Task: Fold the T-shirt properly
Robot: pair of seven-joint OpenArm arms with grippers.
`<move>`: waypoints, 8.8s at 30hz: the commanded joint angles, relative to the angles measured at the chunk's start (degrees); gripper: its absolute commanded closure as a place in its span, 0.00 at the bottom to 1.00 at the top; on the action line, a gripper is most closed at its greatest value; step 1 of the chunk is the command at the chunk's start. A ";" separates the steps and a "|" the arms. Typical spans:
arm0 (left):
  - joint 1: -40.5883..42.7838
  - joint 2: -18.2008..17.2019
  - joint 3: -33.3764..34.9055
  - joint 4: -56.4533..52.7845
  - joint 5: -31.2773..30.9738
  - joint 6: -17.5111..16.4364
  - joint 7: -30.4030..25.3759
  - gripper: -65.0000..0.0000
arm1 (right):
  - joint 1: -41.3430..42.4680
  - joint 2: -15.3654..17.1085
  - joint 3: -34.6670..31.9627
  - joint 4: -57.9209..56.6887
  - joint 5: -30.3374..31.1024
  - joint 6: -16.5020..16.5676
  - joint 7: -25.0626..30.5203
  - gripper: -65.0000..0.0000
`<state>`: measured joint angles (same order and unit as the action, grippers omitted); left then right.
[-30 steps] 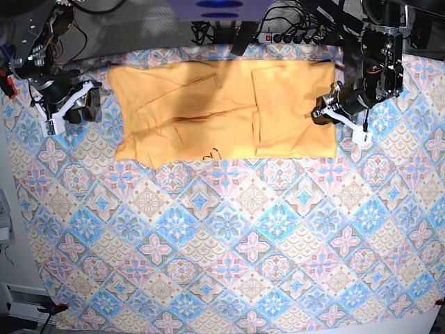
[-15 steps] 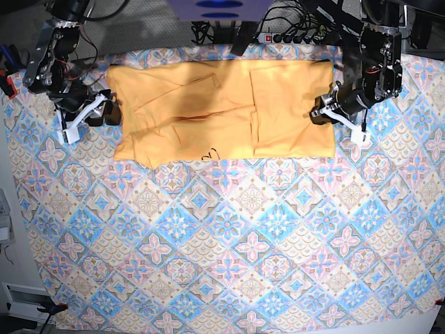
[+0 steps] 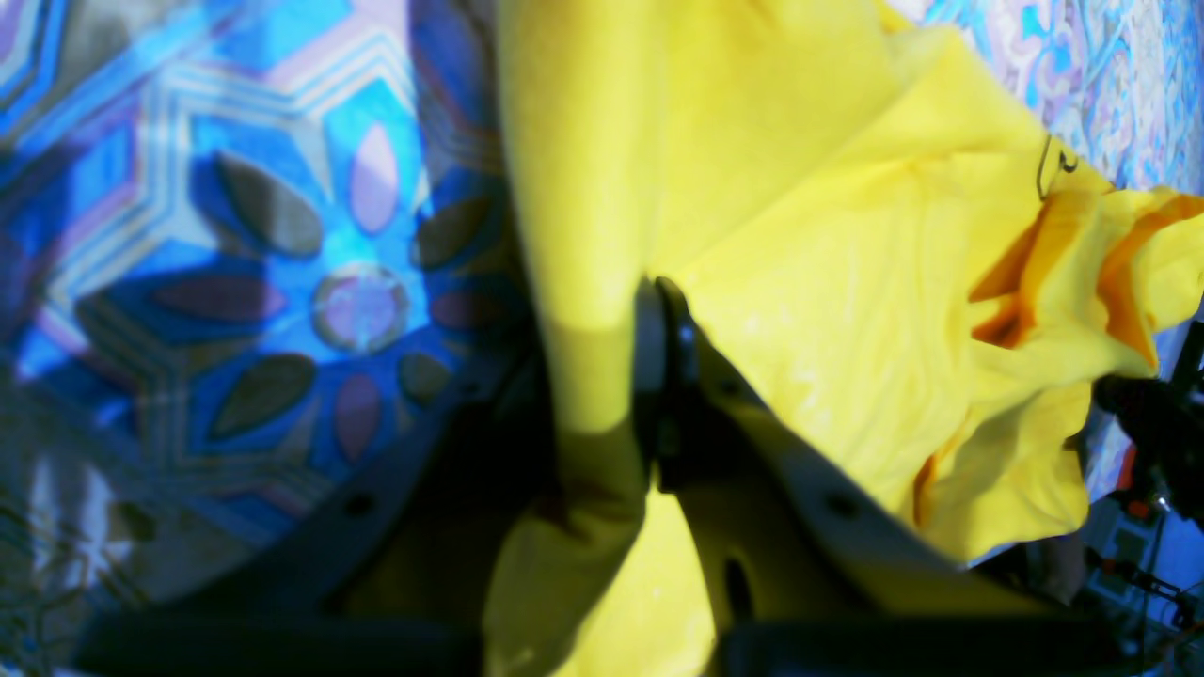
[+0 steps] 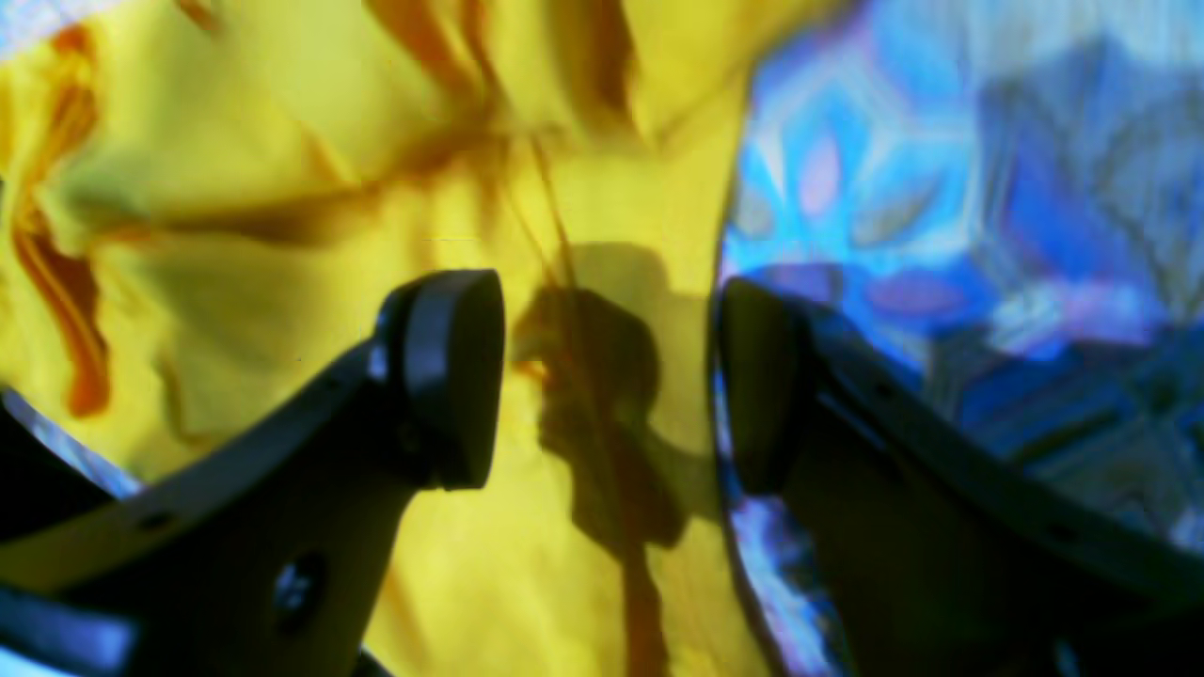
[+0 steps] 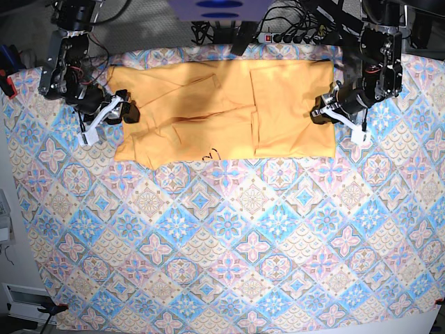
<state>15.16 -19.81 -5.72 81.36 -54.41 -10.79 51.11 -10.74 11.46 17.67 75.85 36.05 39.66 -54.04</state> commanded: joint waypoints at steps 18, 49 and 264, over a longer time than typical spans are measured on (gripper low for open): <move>0.01 -0.63 -0.22 0.79 -0.58 -0.33 -0.34 1.00 | 0.50 -0.17 -6.29 -0.12 6.80 0.34 0.02 0.46; -1.66 3.07 1.01 0.70 -0.49 -0.33 -0.78 1.00 | 8.94 -0.08 -7.78 0.32 6.98 0.34 -0.42 0.94; -20.12 4.12 22.46 4.04 54.72 -2.18 -11.77 1.00 | 11.67 -9.22 -19.21 13.33 -14.47 0.34 1.95 0.66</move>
<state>-4.01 -15.44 17.02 84.53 0.03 -13.34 40.45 0.38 2.02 -1.76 88.53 20.99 39.83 -52.97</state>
